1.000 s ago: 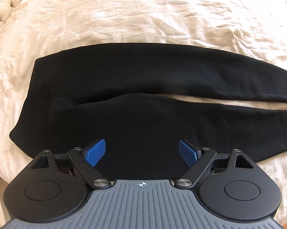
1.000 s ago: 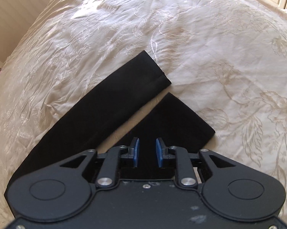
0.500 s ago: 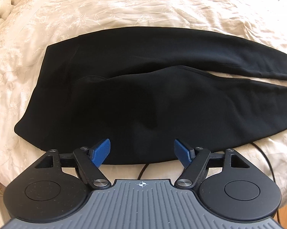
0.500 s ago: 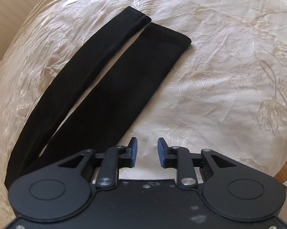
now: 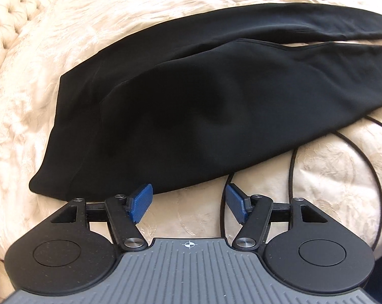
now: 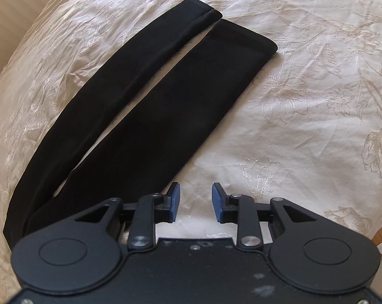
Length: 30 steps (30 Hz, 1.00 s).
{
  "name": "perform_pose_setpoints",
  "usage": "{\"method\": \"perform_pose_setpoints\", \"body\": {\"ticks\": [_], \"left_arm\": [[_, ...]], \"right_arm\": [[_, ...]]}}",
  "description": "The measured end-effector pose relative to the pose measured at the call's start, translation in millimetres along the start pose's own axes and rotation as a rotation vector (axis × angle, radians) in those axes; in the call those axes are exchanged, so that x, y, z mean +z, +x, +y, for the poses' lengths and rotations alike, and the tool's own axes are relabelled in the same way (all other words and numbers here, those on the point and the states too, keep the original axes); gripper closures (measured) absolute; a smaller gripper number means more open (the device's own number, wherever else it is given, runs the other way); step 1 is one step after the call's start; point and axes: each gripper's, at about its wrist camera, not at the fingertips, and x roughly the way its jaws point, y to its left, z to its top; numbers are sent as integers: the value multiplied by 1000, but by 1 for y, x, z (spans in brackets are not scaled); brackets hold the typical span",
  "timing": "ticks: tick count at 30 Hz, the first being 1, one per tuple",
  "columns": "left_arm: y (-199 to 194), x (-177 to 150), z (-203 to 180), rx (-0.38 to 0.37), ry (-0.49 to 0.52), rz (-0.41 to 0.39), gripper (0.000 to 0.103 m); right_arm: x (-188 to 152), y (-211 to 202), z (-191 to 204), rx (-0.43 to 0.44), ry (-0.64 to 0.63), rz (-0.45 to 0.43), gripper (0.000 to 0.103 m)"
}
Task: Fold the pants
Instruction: 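Close the left tool on the waistband of the stacked pants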
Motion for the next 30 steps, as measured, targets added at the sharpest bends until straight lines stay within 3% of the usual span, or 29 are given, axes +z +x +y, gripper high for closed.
{"method": "perform_pose_setpoints", "body": {"ticks": [4, 8, 12, 19, 26, 30], "left_arm": [[10, 0, -16, 39, 112, -9, 40], [19, 7, -18, 86, 111, -7, 41], [23, 16, -11, 37, 95, -11, 53], [3, 6, -20, 19, 216, -72, 53], [-16, -12, 7, -4, 104, -84, 53], [-10, -17, 10, 28, 122, -67, 53]], "right_arm": [[8, 8, 3, -1, 8, 14, 71], [15, 14, 4, -5, 4, 22, 71], [25, 21, -1, -10, 22, 30, 71], [47, 31, -16, -12, 88, 43, 70], [55, 30, -19, -7, 82, 44, 70], [49, 27, -19, -9, 82, 48, 70]]}}
